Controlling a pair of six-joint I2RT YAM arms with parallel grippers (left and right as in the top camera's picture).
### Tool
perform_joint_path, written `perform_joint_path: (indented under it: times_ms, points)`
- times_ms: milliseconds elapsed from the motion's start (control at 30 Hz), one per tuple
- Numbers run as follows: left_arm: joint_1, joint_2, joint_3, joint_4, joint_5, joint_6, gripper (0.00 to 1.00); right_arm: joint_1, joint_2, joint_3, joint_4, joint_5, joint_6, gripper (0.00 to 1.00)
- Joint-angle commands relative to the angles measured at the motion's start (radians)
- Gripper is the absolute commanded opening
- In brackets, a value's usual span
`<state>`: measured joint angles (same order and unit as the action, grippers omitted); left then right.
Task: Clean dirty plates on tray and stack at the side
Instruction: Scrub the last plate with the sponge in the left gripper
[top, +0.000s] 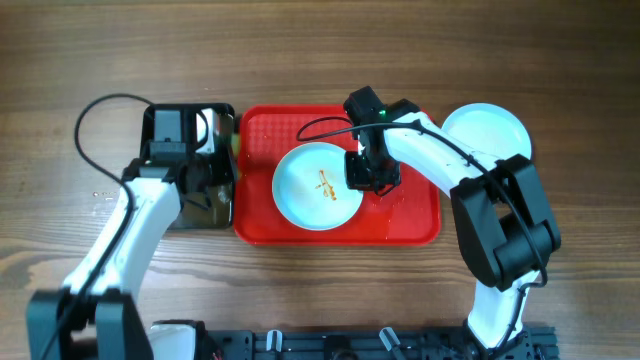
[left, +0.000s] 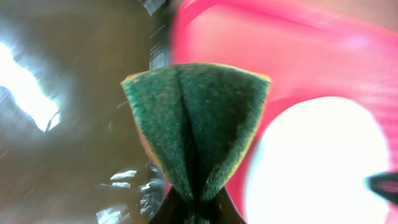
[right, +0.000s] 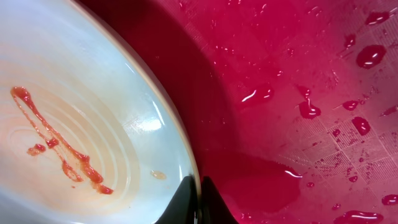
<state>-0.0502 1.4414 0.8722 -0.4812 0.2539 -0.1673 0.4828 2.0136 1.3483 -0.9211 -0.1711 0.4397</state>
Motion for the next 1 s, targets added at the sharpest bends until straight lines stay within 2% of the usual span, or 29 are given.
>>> perform_joint_path:
  times_ms: [0, 67, 167, 233, 300, 433, 533, 600, 967]
  points:
    - [0.002, -0.051, 0.031, 0.021, 0.298, -0.015, 0.04, -0.002, -0.003, -0.016, -0.002, 0.040, -0.018, 0.04]
    - [0.002, -0.017, 0.031, 0.025, 0.423, -0.057, 0.04, -0.002, -0.003, -0.016, 0.001, 0.040, -0.018, 0.04]
    - [0.002, 0.098, 0.031, 0.072, 0.676, -0.057, 0.04, -0.002, -0.003, -0.016, 0.000, 0.040, -0.018, 0.04]
    - [-0.003, 0.185, 0.030, 0.097, 0.787, -0.050, 0.04, -0.002, -0.003, -0.016, 0.001, 0.040, -0.018, 0.04]
    - [-0.027, 0.275, 0.030, 0.115, 0.828, -0.050, 0.04, -0.002, -0.003, -0.016, 0.000, 0.040, -0.018, 0.04]
    - [-0.121, 0.370, 0.030, 0.148, 0.830, -0.062, 0.04, -0.002, -0.003, -0.016, 0.002, 0.040, -0.018, 0.04]
    - [-0.193, 0.406, 0.030, 0.257, 0.827, -0.168, 0.04, -0.002, -0.003, -0.016, 0.002, 0.040, -0.018, 0.04]
    - [-0.227, 0.407, 0.030, 0.306, 0.760, -0.253, 0.04, -0.002, -0.003, -0.016, 0.001, 0.040, -0.018, 0.04]
    - [-0.280, 0.408, 0.029, 0.310, 0.695, -0.339, 0.04, -0.002, -0.003, -0.016, 0.001, 0.040, -0.018, 0.04]
